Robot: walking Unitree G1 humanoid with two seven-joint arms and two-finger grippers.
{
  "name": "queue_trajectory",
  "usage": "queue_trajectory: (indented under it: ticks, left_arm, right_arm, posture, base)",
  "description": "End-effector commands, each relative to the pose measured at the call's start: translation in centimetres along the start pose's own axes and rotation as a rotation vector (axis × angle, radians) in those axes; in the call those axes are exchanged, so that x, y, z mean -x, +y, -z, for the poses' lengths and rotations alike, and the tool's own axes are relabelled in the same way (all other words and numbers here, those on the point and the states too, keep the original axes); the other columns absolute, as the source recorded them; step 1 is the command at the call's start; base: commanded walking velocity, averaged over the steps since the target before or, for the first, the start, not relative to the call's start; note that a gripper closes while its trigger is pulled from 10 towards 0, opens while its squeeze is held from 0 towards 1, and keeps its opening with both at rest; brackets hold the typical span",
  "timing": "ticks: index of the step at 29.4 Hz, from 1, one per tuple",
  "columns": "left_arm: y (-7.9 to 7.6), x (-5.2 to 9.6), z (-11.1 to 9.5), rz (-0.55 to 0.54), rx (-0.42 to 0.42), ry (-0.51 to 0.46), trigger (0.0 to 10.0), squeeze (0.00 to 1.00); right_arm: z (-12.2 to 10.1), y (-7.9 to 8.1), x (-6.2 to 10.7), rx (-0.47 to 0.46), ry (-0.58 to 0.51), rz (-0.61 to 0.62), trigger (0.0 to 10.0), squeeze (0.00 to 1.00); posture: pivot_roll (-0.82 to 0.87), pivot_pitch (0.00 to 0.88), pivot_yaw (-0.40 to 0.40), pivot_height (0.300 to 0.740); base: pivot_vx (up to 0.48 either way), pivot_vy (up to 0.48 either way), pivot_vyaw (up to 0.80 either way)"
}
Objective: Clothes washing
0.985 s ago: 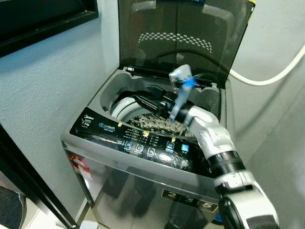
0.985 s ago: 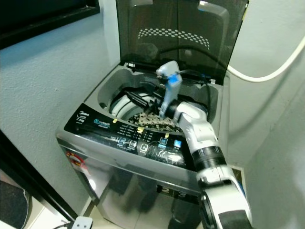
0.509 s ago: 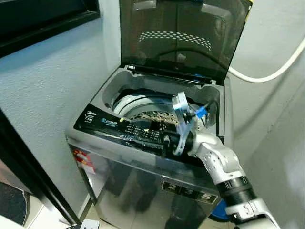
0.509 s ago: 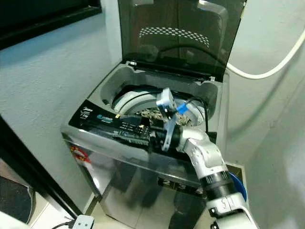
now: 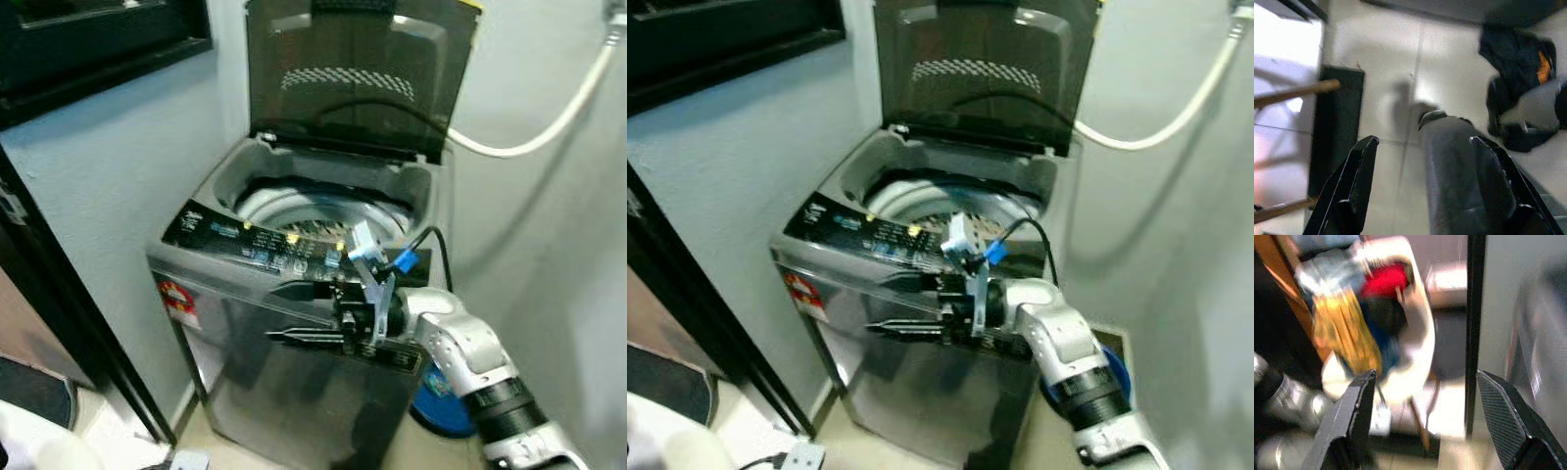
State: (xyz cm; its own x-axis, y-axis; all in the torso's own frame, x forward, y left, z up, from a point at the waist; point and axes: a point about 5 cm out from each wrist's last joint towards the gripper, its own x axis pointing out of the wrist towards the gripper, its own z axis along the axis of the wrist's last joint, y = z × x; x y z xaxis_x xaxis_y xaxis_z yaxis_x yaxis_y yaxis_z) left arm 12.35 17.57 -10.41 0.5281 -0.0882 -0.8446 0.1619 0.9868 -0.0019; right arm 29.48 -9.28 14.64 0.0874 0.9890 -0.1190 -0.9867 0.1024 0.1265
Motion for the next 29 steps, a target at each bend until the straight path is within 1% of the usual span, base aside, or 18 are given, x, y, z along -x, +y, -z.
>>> queue_trajectory:
  ticks: [1,2,3,5,9,10,11,14,16,20,21,22,23,25,26,28,29]
  left_arm:
    - [-0.9,0.3,1.8,0.032,0.001,0.077,10.0,0.0]
    - [-0.9,0.3,1.8,0.032,0.001,0.079,10.0,0.0]
    - [-0.9,0.4,1.9,0.031,0.001,0.082,10.0,0.0]
    - [-0.9,0.4,1.9,0.031,0.001,0.083,10.0,0.0]
    - [-0.9,0.4,2.2,0.031,0.0,0.092,10.0,0.0]
    - [-0.9,0.4,2.2,0.031,0.0,0.093,10.0,0.0]
    - [-0.9,0.5,2.3,0.03,0.001,0.096,10.0,0.0]
    - [-0.9,0.5,2.5,0.029,0.004,0.103,10.0,0.0]
    - [-0.9,0.5,2.5,0.029,0.004,0.104,10.0,0.0]
    - [-0.7,0.7,2.9,0.025,0.005,0.117,10.0,0.0]
    - [-0.7,0.7,2.9,0.025,0.005,0.117,10.0,0.0]
    - [-0.7,0.7,3.0,0.023,0.006,0.12,10.0,0.0]
    - [-0.7,0.7,3.0,0.023,0.006,0.12,10.0,0.0]
    - [-0.6,0.8,3.1,0.02,0.006,0.124,10.0,0.0]
    - [-0.6,0.8,3.1,0.02,0.006,0.124,10.0,0.0]
    - [-0.6,0.7,3.1,0.017,0.011,0.124,10.0,0.0]
    - [-0.6,0.7,3.1,0.017,0.011,0.124,10.0,0.0]
  right_arm:
    - [1.6,0.0,-0.5,-0.002,0.086,0.019,10.0,0.0]
    - [2.1,-0.1,-0.4,-0.012,0.112,0.036,10.0,0.0]
    - [3.7,0.0,0.0,-0.043,0.182,0.046,10.0,0.0]
    - [4.0,0.0,0.1,-0.049,0.196,0.045,10.0,0.0]
    - [7.6,-0.4,1.0,-0.079,0.363,0.137,10.0,0.0]
    - [8.0,-0.4,1.1,-0.084,0.38,0.149,10.0,0.0]
    - [9.1,-0.4,1.4,-0.105,0.416,0.179,10.0,0.0]
    - [11.4,-0.3,2.0,-0.144,0.486,0.233,10.0,0.0]
    - [11.6,-0.3,2.1,-0.148,0.494,0.238,10.0,0.0]
    - [14.5,-0.2,3.1,-0.192,0.599,0.377,10.0,0.0]
    - [14.5,-0.2,3.1,-0.192,0.599,0.377,10.0,0.0]
    - [15.2,-0.1,3.5,-0.201,0.624,0.417,10.0,0.0]
    - [15.2,-0.1,3.5,-0.201,0.624,0.417,10.0,0.0]
    - [16.6,-0.1,4.2,-0.214,0.674,0.532,10.0,0.0]
    - [16.6,-0.1,4.2,-0.214,0.674,0.532,10.0,0.0]
    - [17.7,0.2,4.8,-0.203,0.732,0.614,10.0,0.0]
    - [17.7,0.2,4.8,-0.203,0.732,0.614,10.0,0.0]
  posture:
    - [-0.02,0.0,-0.051,0.74]
    - [-0.02,0.0,-0.051,0.74]
    - [-0.02,0.0,-0.051,0.74]
    - [-0.02,0.0,-0.051,0.74]
    - [-0.02,0.0,-0.052,0.74]
    - [-0.02,0.0,-0.052,0.74]
    - [-0.02,0.0,-0.051,0.74]
    - [-0.02,0.0,-0.051,0.74]
    - [-0.02,0.0,-0.051,0.74]
    - [-0.02,0.0,-0.049,0.74]
    - [-0.02,0.0,-0.049,0.74]
    - [-0.02,0.0,-0.049,0.74]
    - [-0.02,0.0,-0.049,0.74]
    - [-0.02,0.0,-0.047,0.74]
    - [-0.02,0.0,-0.047,0.74]
    - [-0.02,0.0,-0.047,0.74]
    - [-0.02,0.0,-0.047,0.74]
  base:
    - [-0.311,0.0,0.0]
    - [-0.311,0.0,0.0]
    - [-0.311,0.0,0.0]
    - [-0.311,0.0,0.0]
    - [-0.307,0.0,0.0]
    - [-0.307,0.0,0.0]
    - [-0.307,0.0,0.0]
    - [-0.305,0.0,0.0]
    - [-0.304,0.0,0.0]
    - [-0.304,0.0,0.0]
    - [-0.304,0.0,0.0]
    - [-0.304,0.0,0.0]
    - [-0.304,0.0,0.0]
    - [-0.296,0.0,0.0]
    - [-0.296,0.0,0.0]
    - [-0.272,0.0,0.0]
    - [-0.255,0.0,0.0]
